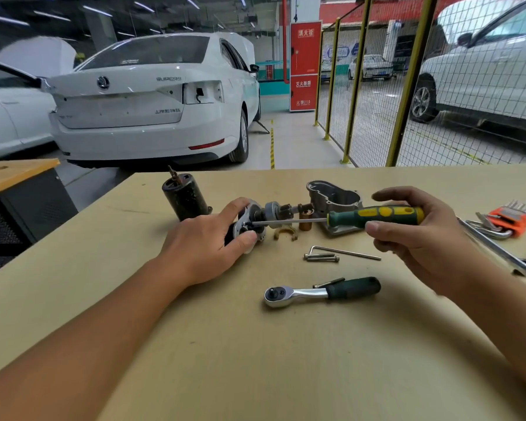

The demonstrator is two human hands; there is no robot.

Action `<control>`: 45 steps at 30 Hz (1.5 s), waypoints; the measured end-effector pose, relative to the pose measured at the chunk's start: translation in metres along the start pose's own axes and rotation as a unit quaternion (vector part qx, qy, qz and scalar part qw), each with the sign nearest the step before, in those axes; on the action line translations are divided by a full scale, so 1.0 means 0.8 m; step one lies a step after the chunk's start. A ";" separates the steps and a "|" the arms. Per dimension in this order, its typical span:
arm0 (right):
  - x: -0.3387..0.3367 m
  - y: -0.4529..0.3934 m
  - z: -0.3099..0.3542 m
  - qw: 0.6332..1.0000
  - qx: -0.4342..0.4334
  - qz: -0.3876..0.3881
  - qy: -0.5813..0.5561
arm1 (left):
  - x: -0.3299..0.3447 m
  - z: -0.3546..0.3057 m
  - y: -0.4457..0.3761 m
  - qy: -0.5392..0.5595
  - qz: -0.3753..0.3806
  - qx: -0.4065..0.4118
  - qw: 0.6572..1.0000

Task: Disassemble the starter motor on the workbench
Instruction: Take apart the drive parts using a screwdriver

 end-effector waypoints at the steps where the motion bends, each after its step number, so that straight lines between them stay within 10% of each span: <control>1: 0.000 0.000 0.002 1.000 -0.004 -0.006 -0.007 | -0.003 -0.005 0.000 -0.010 -0.008 0.006 1.000; 19: 0.020 -0.005 0.039 0.992 -0.056 -0.100 0.049 | 0.007 -0.001 -0.008 0.131 0.005 -0.046 0.990; 32: 0.076 -0.109 0.042 0.958 -0.038 -0.098 -0.269 | -0.007 0.003 -0.009 0.151 -0.043 -0.054 0.986; 45: 0.011 -0.068 0.048 0.995 -0.045 -0.086 -0.004 | -0.008 -0.014 -0.004 0.064 -0.004 0.104 0.993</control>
Point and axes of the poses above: each hand's wrist, its own y-axis away from the middle knuckle, its own x-axis out of the palm, z = x × y, the point moved 6 cm from there along -y, towards the middle knuckle, and after that the axes turned 3 degrees about z, right-handed, at the moved point
